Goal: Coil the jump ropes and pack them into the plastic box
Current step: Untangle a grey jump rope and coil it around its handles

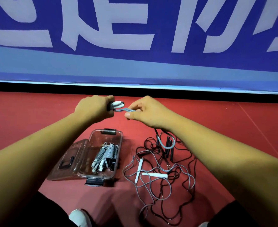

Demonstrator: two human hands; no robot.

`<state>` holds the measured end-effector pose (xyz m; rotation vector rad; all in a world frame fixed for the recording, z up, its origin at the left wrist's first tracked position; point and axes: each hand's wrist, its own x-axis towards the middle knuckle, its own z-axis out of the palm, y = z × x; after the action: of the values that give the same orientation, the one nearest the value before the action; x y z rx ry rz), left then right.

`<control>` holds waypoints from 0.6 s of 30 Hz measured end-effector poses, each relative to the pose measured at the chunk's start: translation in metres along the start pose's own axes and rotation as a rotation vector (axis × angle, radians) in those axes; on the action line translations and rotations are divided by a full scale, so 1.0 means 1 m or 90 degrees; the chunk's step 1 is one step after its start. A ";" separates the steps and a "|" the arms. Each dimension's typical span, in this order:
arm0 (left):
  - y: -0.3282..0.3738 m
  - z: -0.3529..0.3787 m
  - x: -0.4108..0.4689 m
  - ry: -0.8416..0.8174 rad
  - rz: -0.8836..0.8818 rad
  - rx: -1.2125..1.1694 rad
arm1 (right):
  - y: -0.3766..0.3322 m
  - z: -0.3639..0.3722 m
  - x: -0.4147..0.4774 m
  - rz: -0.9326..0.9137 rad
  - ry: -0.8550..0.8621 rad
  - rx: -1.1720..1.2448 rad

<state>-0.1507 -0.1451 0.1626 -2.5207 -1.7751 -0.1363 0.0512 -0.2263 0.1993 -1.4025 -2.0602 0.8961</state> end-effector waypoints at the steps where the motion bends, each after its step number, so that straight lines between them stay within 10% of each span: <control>1: 0.003 -0.001 -0.003 -0.034 0.014 0.006 | 0.000 -0.003 0.000 -0.006 0.024 -0.009; 8: 0.053 -0.002 -0.022 -0.222 0.212 -0.027 | 0.020 -0.020 0.009 -0.009 0.149 -0.078; 18: 0.067 -0.018 -0.030 -0.186 0.308 -0.166 | 0.051 -0.036 0.010 0.062 0.189 -0.020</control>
<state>-0.0981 -0.1973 0.1774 -3.2187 -1.2239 0.0272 0.1046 -0.1955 0.1855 -1.5593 -1.8045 0.6501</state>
